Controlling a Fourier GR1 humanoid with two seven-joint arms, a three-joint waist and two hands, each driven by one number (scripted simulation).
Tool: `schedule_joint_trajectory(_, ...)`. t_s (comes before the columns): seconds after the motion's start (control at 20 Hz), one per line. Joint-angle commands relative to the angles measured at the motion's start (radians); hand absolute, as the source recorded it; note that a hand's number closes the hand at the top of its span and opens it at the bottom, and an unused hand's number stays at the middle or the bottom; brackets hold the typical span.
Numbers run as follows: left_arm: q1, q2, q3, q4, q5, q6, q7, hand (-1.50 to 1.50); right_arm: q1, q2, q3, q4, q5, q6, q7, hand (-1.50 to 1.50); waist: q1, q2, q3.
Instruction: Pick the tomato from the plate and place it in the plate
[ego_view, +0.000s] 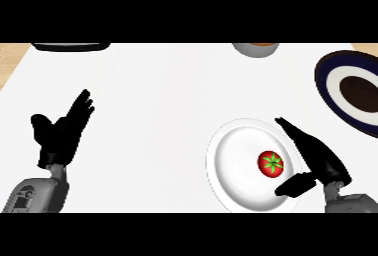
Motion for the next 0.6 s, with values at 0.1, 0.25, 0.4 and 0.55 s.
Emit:
schedule_joint_trajectory(0.1, 0.012, -0.013, 0.023, -0.034, -0.009, -0.018, 0.041, 0.00, 0.010, 0.061, 0.026, 0.111, 0.117, -0.036, -0.077, -1.50, 0.001, 0.000, 0.000)
schedule_joint_trajectory(0.25, -0.029, -0.050, 0.005, -0.007, -0.056, 0.018, 0.035, 0.00, -0.051, 0.096, 0.032, 0.096, 0.114, 0.042, -0.008, -1.50, -0.001, 0.000, 0.000)
schedule_joint_trajectory(0.4, -0.035, -0.030, 0.030, 0.009, -0.028, -0.016, 0.027, 0.00, -0.058, 0.032, 0.030, 0.097, 0.075, 0.144, -0.083, 1.50, -0.001, 0.000, 0.000)
schedule_joint_trajectory(0.55, 0.024, -0.008, 0.059, 0.022, -0.015, -0.056, -0.033, 0.00, -0.085, 0.090, 0.059, 0.159, 0.133, 0.074, -0.131, 1.50, 0.004, 0.000, 0.000)
